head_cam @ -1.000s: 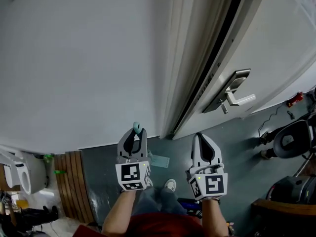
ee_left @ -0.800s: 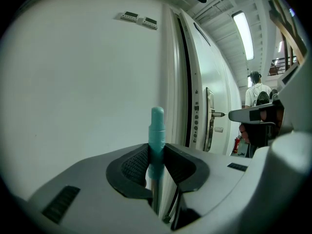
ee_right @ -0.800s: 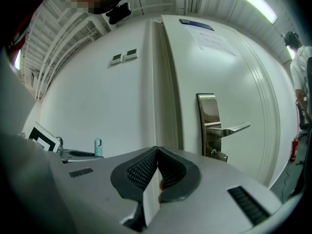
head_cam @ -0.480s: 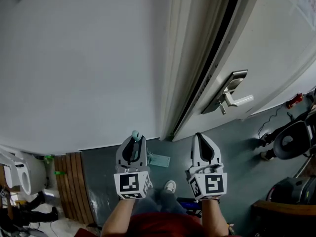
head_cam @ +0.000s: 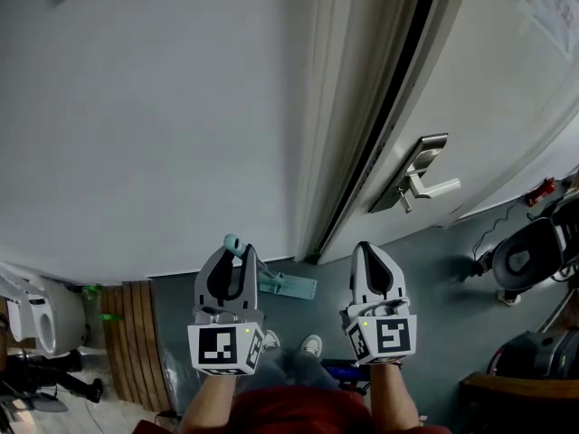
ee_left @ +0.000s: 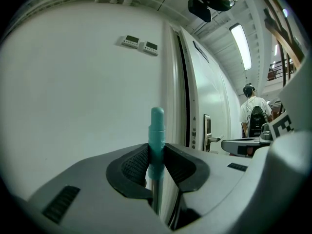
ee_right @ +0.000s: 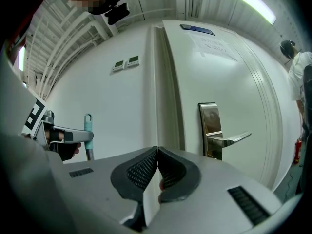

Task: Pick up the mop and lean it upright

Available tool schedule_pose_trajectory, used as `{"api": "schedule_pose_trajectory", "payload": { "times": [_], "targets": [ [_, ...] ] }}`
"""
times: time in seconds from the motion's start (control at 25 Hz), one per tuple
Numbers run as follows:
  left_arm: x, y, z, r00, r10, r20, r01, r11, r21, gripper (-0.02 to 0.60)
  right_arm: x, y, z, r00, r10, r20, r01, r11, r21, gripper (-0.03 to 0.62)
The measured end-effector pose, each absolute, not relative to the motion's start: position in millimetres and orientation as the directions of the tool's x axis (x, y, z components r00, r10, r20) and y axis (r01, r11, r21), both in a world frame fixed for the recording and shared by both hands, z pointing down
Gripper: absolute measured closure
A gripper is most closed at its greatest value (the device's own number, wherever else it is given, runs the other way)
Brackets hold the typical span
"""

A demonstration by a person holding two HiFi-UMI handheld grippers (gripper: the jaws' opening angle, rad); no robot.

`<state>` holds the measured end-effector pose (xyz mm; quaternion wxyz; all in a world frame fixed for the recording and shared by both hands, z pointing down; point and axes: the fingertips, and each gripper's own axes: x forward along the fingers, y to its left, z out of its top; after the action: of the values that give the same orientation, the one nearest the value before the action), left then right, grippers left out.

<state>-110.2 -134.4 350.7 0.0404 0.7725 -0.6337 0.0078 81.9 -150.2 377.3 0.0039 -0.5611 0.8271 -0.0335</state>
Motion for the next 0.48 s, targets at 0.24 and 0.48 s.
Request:
{"api": "schedule_pose_trajectory", "payload": {
  "times": [0.24, 0.48],
  "targets": [
    [-114.6, -127.2, 322.1, 0.191, -0.981, 0.028, -0.981, -0.19, 0.044, 0.474, 78.9, -145.9, 360.5, -0.383, -0.924, 0.0, -0.923, 0.382, -0.052, 0.577],
    [-118.1, -122.1, 303.3, 0.183, -0.983, 0.007, -0.983, -0.182, 0.036, 0.474, 76.2, -144.7, 348.2, -0.391, -0.92, -0.026, -0.919, 0.392, -0.046, 0.577]
  ]
}}
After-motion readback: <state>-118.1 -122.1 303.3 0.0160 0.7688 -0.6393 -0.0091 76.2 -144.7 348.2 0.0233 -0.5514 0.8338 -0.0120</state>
